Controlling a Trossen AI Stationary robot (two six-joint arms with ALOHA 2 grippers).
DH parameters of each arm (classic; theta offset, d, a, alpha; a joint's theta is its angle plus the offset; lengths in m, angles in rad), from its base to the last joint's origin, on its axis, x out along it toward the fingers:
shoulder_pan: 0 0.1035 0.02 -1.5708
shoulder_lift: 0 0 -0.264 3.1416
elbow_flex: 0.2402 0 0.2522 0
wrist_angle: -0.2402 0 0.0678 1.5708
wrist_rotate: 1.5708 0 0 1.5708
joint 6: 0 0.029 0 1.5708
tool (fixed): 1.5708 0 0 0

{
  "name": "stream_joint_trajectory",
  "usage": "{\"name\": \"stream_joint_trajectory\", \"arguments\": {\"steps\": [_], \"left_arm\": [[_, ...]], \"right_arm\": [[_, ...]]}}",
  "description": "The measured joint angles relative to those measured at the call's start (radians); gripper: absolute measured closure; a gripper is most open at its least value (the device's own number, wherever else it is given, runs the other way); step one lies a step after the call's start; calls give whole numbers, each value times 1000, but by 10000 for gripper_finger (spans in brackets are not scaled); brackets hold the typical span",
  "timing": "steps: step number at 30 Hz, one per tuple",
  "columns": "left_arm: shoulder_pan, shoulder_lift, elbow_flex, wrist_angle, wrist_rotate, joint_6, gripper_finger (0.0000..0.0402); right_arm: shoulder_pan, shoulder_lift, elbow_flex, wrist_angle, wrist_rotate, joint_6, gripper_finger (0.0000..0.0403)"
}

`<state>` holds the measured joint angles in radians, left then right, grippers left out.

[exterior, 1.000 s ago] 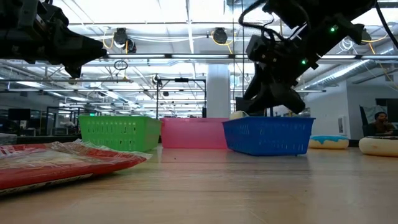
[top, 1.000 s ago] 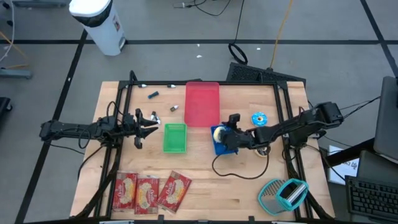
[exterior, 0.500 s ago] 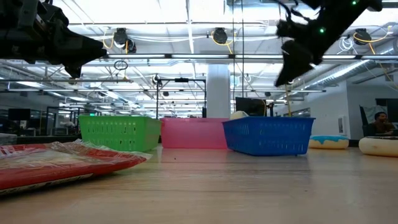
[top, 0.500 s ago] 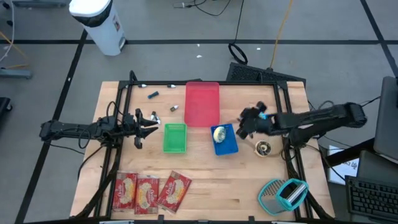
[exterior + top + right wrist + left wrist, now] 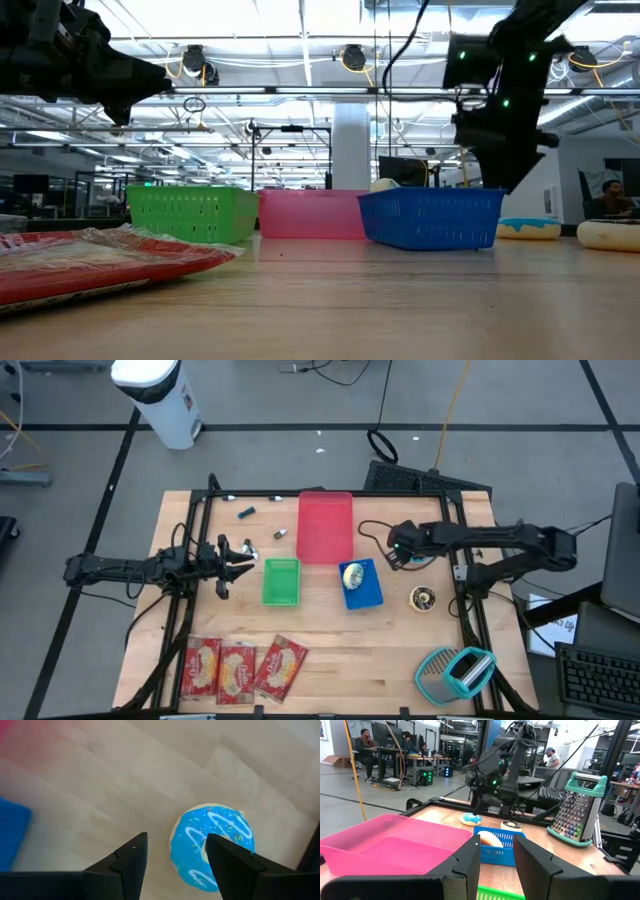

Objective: Pick & Place Food Item
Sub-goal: Put the blue doughnut into the blue bin

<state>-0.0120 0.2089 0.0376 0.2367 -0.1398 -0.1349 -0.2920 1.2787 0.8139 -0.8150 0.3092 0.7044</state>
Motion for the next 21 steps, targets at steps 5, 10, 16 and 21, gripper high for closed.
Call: {"name": "stream_joint_trajectory", "arguments": {"steps": [5, 10, 16, 21], "left_arm": [[0, 0, 0, 0, 0, 0, 286], [0, 0, 0, 0, 0, 0, 286], [0, 0, 0, 0, 0, 0, 286], [0, 0, 0, 0, 0, 0, 286]], "right_arm": [[-10, 108, 0, -1, 0, -8, 209], [-10, 176, 0, -6, 0, -6, 209], [-10, 213, 0, -27, 3, -6, 209], [-9, 218, 0, -41, 33, -6, 238]]}}
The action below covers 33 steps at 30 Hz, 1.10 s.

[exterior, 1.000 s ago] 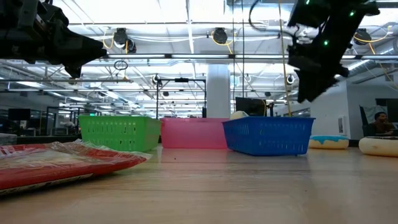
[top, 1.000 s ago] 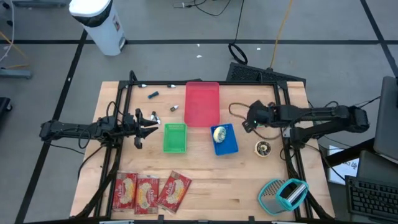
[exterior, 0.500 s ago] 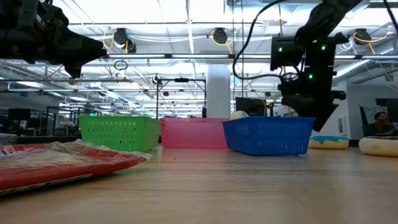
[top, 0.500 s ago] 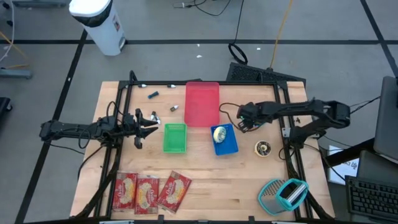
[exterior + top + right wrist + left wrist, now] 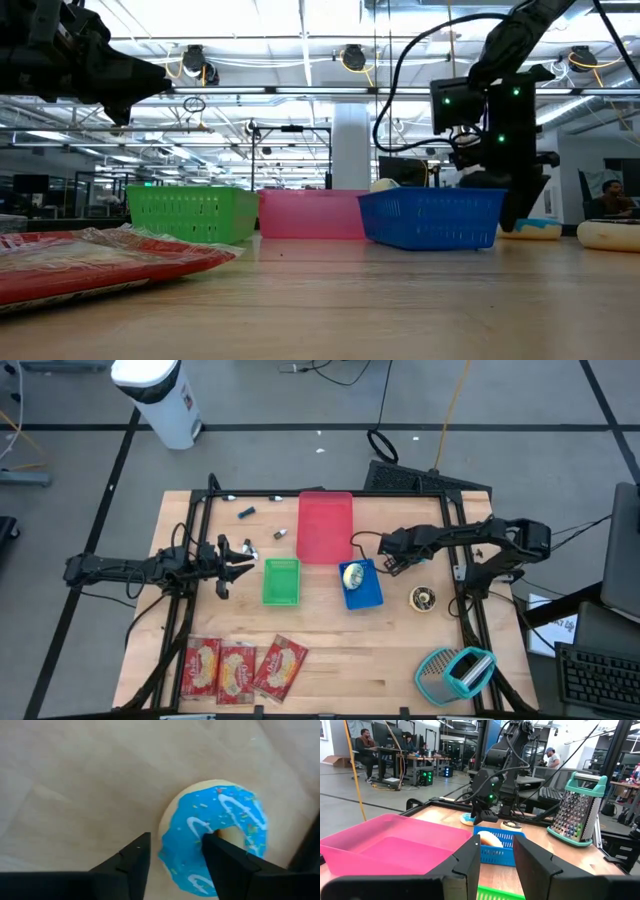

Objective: Pick & Place Food Item
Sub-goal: Put the blue doughnut into the blue bin

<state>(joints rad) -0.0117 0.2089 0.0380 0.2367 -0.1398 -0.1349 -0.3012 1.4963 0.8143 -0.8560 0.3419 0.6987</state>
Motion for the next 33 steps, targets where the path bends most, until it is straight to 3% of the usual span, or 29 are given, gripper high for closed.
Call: {"name": "stream_joint_trajectory", "arguments": {"steps": [10, 15, 25, 28, 33], "left_arm": [[0, 0, 0, 0, 0, 0, 286], [0, 0, 0, 0, 0, 0, 286], [0, 0, 0, 0, 0, 0, 286], [0, 0, 0, 0, 0, 0, 286], [0, 0, 0, 0, 0, 0, 286]], "right_arm": [[0, 0, 0, -10, 25, -32, 350], [2, -20, 0, -10, 20, -58, 387], [61, -238, 0, 103, 20, -63, 386], [131, -307, 0, 184, 33, -61, 391], [297, -360, 0, 354, 147, -72, 393]]}}
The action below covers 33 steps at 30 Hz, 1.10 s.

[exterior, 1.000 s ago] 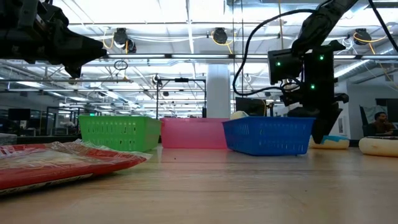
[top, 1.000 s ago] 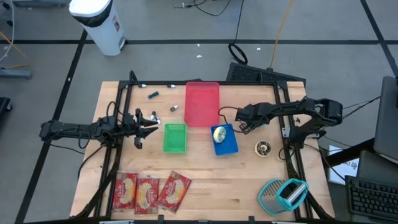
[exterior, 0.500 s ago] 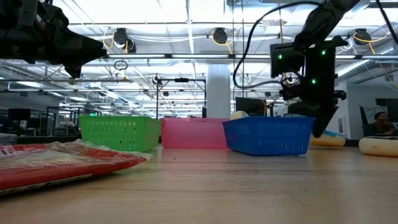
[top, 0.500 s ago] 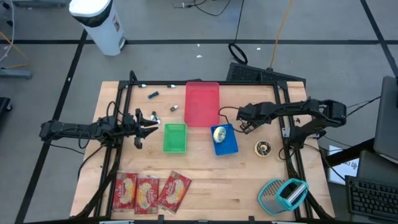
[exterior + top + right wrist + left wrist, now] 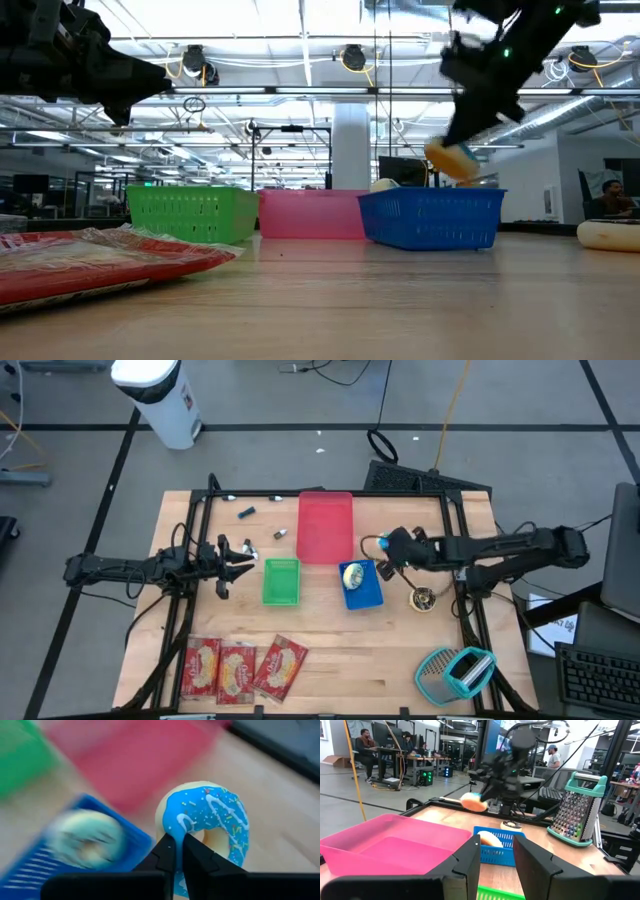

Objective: Pick & Place Food Item
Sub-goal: Put the blue doughnut into the blue bin

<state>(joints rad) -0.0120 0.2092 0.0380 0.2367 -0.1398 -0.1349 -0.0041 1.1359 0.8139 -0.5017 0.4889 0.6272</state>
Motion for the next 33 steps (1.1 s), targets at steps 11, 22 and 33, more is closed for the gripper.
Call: {"name": "stream_joint_trajectory", "arguments": {"steps": [11, 22, 33], "left_arm": [[0, 0, 0, 0, 0, 0, 286], [0, 0, 0, 0, 0, 0, 286], [0, 0, 0, 0, 0, 0, 286]], "right_arm": [[343, 133, 0, 243, 306, -9, 393], [406, 326, 0, 317, 348, 39, 394], [405, 402, -1, 336, 343, 42, 394]]}}
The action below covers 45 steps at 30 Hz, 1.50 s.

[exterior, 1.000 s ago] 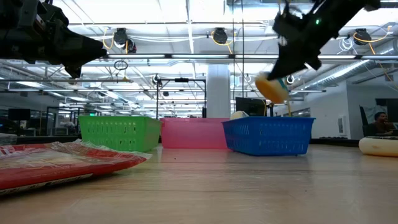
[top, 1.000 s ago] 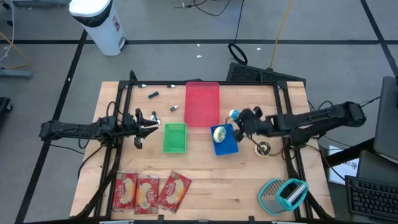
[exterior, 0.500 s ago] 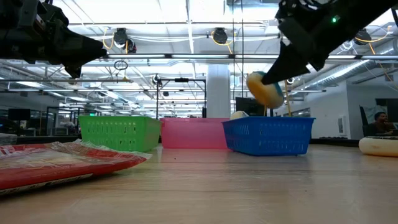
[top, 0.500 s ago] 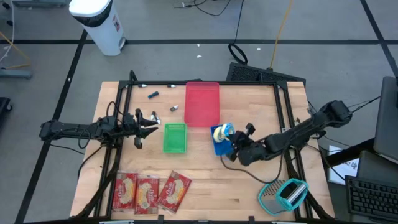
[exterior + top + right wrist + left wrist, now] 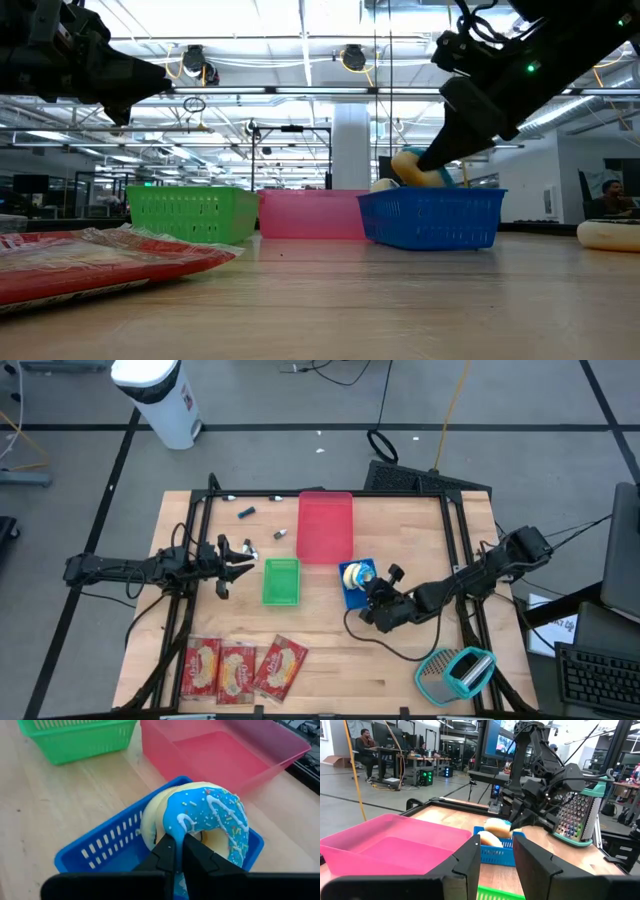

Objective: Pick & Place Food Item
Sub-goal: Put the blue doughnut into the blue bin

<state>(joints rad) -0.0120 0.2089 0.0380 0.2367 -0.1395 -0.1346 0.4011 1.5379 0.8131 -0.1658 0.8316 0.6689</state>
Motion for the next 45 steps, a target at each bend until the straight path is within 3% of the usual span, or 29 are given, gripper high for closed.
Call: {"name": "stream_joint_trajectory", "arguments": {"steps": [13, 24, 45], "left_arm": [[0, 0, 0, 0, 0, 0, 286], [0, 0, 0, 0, 0, 0, 286], [0, 0, 0, 0, 0, 0, 286]], "right_arm": [[-19, 0, -16, 27, -36, -58, 316], [-75, 0, -48, 148, -203, -110, 242], [-79, -55, -49, 194, -222, -417, 225]]}}
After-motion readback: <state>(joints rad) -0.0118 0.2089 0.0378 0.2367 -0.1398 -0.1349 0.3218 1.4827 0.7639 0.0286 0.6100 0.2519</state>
